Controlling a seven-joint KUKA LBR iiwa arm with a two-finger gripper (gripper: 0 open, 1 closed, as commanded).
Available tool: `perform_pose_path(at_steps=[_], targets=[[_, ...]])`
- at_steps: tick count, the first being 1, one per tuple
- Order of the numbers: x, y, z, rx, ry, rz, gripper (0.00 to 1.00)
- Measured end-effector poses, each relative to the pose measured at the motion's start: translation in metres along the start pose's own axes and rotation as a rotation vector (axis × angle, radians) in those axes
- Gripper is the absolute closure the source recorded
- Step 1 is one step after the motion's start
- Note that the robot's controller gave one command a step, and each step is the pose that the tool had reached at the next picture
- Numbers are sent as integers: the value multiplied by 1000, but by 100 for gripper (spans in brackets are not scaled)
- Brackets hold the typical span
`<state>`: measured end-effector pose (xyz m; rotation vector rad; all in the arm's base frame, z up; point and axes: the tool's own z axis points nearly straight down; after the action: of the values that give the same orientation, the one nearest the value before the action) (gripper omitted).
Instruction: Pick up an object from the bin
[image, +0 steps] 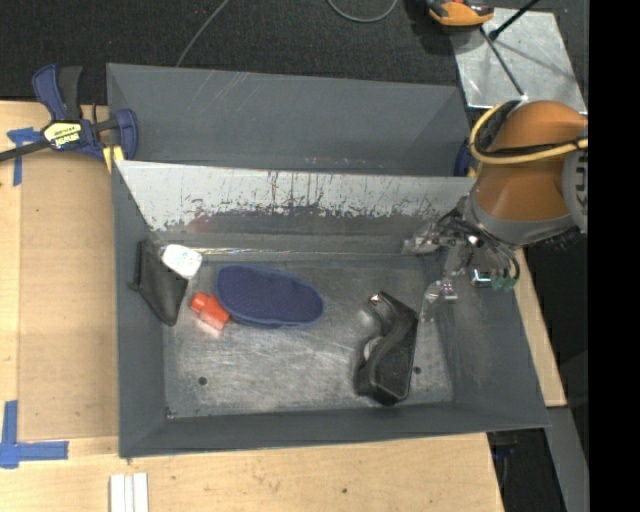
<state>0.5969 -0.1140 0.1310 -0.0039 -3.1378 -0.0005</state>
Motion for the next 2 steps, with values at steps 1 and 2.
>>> perform_pose_path(at_steps=[1,2], targets=[[3,32,14,4,-32,-18,0],[-2,49,18,4,-28,-118,0]])
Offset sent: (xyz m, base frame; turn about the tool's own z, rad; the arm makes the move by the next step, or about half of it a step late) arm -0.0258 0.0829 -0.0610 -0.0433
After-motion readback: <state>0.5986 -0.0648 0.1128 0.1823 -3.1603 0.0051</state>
